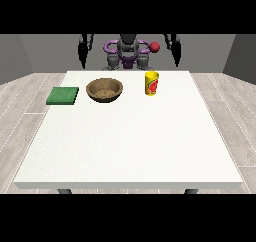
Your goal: Pick the cup and pour the ball into the bowl, then pick the bowl and place it on the pad
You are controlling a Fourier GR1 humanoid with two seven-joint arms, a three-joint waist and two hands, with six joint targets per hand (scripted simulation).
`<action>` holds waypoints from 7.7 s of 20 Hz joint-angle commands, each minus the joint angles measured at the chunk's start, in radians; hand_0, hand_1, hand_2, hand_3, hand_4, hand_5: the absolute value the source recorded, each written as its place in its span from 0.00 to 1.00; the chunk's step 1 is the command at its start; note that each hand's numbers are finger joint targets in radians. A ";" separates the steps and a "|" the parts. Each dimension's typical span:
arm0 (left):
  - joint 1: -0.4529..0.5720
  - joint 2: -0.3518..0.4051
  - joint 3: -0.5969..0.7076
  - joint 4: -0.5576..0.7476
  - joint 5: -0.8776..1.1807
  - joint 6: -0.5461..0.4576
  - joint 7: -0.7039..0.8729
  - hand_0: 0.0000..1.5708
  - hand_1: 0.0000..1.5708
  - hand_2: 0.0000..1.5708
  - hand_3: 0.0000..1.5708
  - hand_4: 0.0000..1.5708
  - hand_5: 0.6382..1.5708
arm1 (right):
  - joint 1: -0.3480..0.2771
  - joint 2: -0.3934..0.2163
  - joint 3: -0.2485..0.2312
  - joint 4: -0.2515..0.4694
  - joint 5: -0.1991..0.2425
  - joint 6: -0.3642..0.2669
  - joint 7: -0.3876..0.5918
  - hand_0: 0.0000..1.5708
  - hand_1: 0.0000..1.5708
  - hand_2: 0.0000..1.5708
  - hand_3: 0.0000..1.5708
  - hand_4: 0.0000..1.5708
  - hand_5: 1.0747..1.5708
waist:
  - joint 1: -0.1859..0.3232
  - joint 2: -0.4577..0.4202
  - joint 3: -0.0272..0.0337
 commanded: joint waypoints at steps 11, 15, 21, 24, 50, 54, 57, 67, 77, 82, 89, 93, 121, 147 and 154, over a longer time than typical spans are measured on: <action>-0.115 0.023 0.127 -0.220 0.206 -0.017 0.219 0.00 0.00 0.00 0.00 0.00 0.98 | -0.016 -0.158 -0.181 -0.129 -0.202 0.144 0.108 0.00 0.00 0.00 0.00 0.00 1.00 | -0.035 -0.176 0.0083; -0.060 0.035 0.181 -0.139 0.197 -0.068 0.018 0.00 0.00 0.00 0.00 0.00 0.97 | -0.019 -0.157 -0.199 -0.169 -0.225 0.177 0.075 0.00 0.00 0.00 0.00 0.00 1.00 | -0.061 -0.078 0.0080; -0.123 0.023 0.200 -0.058 0.170 -0.071 -0.104 0.00 0.00 0.00 0.00 0.00 0.96 | -0.046 -0.129 -0.206 -0.115 -0.206 0.193 -0.023 0.00 0.00 0.00 0.00 0.00 1.00 | -0.071 0.018 0.0080; -0.144 0.018 0.190 0.017 0.156 -0.097 -0.187 0.00 0.00 0.00 0.00 0.00 0.96 | -0.069 -0.129 -0.215 -0.050 -0.194 0.217 -0.112 0.00 0.00 0.00 0.00 0.00 1.00 | -0.075 0.087 0.0081; -0.425 -0.070 0.242 0.863 0.021 0.088 -0.861 0.00 0.00 0.00 0.00 0.00 0.95 | -0.147 -0.174 -0.251 0.154 -0.170 0.325 -0.291 0.00 0.00 0.00 0.00 0.00 1.00 | -0.143 0.205 0.0079; -0.496 -0.070 0.278 0.961 0.031 0.117 -0.949 0.00 0.00 0.00 0.00 0.00 0.95 | -0.167 -0.150 -0.210 0.081 -0.144 0.299 -0.281 0.00 0.00 0.00 0.00 0.00 1.00 | -0.190 0.280 0.0073; -0.485 -0.063 0.283 0.993 0.047 0.098 -0.977 0.00 0.00 0.00 0.00 0.49 0.73 | -0.154 -0.177 -0.249 0.126 -0.170 0.332 -0.299 0.00 0.00 0.00 0.00 0.00 1.00 | -0.173 0.244 0.0076; -0.447 -0.072 0.189 0.984 -0.139 0.395 -0.958 0.84 0.84 1.00 1.00 0.96 0.65 | -0.199 -0.263 -0.317 0.158 -0.230 0.370 -0.241 0.00 0.00 0.00 0.00 0.00 1.00 | -0.206 0.219 0.0078; -0.633 0.232 0.007 0.933 -0.438 0.425 -0.411 0.93 0.93 1.00 1.00 1.00 0.71 | -0.139 -0.219 -0.292 0.329 -0.187 0.363 -0.232 0.00 0.00 0.00 0.00 0.00 1.00 | -0.118 -0.046 0.0114; -0.705 0.187 -0.077 0.915 -0.568 0.487 -0.252 0.95 0.95 1.00 1.00 1.00 0.68 | -0.165 -0.278 -0.334 0.405 -0.201 0.402 -0.257 0.00 0.00 0.00 0.00 0.00 1.00 | -0.113 -0.014 0.0096; -0.809 0.150 -0.133 0.886 -0.703 0.483 -0.045 0.95 0.95 1.00 1.00 0.97 0.70 | -0.191 -0.270 -0.332 0.434 -0.194 0.404 -0.298 0.00 0.00 0.00 0.00 0.00 1.00 | -0.126 -0.004 0.0090; -0.842 0.064 -0.265 0.911 -0.879 0.496 0.141 0.95 0.95 1.00 1.00 0.97 0.65 | -0.167 -0.259 -0.313 0.473 -0.166 0.398 -0.292 0.00 0.00 0.00 0.00 0.00 1.00 | -0.111 -0.075 0.0102; -1.122 -0.078 -0.804 1.043 -1.666 0.039 0.315 0.92 0.92 1.00 1.00 0.97 0.53 | -0.257 -0.287 -0.332 0.562 -0.195 0.440 -0.307 0.00 0.00 0.00 0.00 0.00 1.00 | -0.149 -0.028 0.0085; -0.449 -0.133 -0.083 0.416 -0.159 0.239 -0.256 0.00 0.00 0.00 0.00 0.00 0.99 | -0.298 -0.030 -0.288 0.502 -0.129 0.090 -0.290 0.00 0.00 0.00 0.00 0.20 1.00 | 0.090 0.132 0.0071; -0.395 -0.035 -0.026 0.365 -0.097 0.090 -0.281 0.00 0.00 0.00 0.00 0.00 0.99 | -0.367 -0.029 -0.301 0.665 -0.128 0.053 -0.371 0.00 0.00 0.00 0.00 0.18 0.99 | 0.102 0.137 0.0086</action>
